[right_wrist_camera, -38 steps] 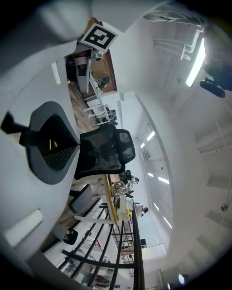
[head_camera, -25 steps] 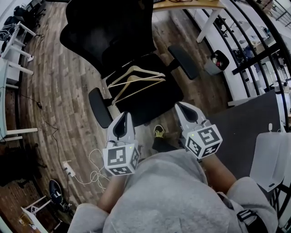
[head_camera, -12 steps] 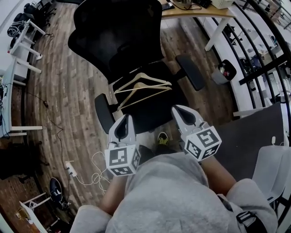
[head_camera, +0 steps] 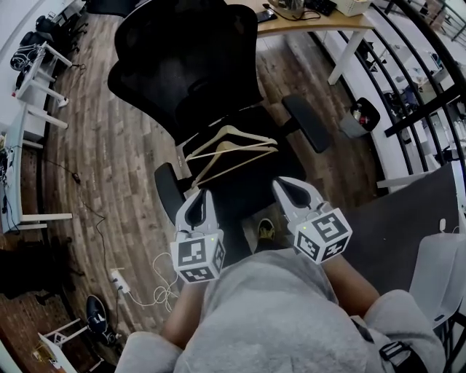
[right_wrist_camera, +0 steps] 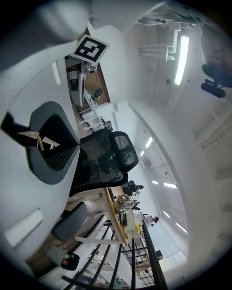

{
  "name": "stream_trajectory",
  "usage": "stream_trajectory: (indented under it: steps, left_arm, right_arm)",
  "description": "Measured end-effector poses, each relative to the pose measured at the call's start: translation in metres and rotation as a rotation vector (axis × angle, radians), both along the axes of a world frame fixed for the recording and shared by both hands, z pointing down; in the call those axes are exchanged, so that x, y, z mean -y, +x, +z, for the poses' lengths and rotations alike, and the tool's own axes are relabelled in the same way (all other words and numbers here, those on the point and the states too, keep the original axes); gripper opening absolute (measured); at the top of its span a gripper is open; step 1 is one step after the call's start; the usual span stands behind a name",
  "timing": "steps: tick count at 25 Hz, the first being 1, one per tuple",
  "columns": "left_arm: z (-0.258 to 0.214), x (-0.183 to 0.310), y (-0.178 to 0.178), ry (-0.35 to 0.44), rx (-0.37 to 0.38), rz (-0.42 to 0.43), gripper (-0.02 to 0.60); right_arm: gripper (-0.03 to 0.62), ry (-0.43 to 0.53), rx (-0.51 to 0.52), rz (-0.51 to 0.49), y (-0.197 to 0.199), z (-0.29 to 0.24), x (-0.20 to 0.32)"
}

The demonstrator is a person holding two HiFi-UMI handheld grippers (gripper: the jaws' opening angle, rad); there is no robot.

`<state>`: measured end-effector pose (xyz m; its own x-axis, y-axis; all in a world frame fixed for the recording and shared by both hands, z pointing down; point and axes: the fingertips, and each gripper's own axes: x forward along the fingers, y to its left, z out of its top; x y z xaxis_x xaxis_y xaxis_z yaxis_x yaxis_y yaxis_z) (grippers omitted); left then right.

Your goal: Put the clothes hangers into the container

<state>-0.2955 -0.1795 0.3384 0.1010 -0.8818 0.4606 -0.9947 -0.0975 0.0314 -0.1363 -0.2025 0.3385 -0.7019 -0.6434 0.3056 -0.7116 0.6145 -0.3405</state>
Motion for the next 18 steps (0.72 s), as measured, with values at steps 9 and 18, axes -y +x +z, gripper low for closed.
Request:
stream_trajectory:
  steps: [9, 18]
  left_arm:
    - [0.033, 0.063, -0.016, -0.061, 0.004, 0.097, 0.011]
    - [0.117, 0.152, -0.060, -0.195, 0.142, 0.135, 0.014]
  right_arm:
    - [-0.002, -0.046, -0.021, 0.066, -0.015, 0.018, 0.038]
    - [-0.002, -0.120, -0.074, 0.102, -0.049, 0.060, 0.097]
